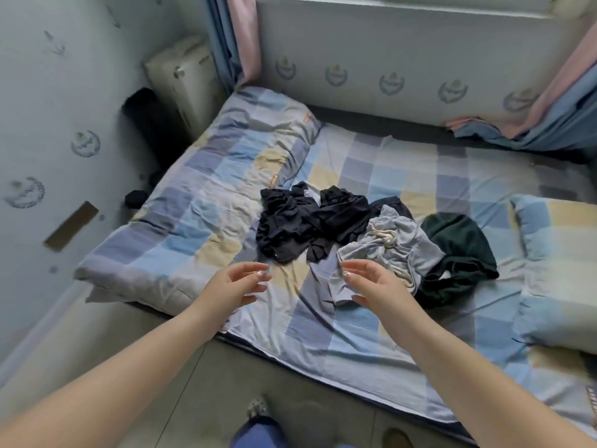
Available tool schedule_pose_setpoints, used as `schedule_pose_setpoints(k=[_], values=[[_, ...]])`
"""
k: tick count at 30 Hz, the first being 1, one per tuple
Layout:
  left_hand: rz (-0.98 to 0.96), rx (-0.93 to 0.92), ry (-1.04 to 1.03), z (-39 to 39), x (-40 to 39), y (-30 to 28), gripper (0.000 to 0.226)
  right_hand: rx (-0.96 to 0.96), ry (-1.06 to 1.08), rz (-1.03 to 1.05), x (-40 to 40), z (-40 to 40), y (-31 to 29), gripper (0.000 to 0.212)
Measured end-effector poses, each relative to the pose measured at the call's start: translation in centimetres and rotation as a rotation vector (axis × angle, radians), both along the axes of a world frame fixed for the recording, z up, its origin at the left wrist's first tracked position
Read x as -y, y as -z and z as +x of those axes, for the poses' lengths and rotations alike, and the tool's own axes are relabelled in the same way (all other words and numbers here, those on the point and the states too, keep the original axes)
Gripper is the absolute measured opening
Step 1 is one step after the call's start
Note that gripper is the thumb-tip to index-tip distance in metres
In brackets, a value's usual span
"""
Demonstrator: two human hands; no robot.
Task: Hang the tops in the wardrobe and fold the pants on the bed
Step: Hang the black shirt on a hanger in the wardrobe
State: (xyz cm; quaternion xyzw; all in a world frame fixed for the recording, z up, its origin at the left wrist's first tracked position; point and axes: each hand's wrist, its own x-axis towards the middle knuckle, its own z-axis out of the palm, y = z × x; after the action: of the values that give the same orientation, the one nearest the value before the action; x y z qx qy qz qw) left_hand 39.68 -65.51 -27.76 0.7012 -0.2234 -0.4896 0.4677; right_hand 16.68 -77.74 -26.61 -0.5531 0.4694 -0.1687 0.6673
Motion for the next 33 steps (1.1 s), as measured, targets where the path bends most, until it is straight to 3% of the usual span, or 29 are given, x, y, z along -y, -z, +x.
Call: schedule_pose_setpoints(k=[9,14,21,29,33], values=[[0.116,-0.039,0.011,12.1,6.4,6.6,0.015,-0.138,0.092,0.083,4.6,11.1,6.6,0.015],[0.221,-0.071,0.060,19.9,12.6,13.0,0.014,-0.208,0.204,0.206,8.8,18.4,13.1,0.012],[0.307,0.071,0.157,27.3,18.8,24.4,0.015,-0.297,0.232,0.279,14.7,24.6,24.1,0.013],[0.364,0.100,0.181,27.3,21.5,37.6,0.018,-0.425,0.144,0.295,18.9,27.7,38.3,0.056],[0.344,0.094,0.103,26.3,22.7,42.5,0.063,-0.430,0.089,0.260,19.3,28.6,43.3,0.075]])
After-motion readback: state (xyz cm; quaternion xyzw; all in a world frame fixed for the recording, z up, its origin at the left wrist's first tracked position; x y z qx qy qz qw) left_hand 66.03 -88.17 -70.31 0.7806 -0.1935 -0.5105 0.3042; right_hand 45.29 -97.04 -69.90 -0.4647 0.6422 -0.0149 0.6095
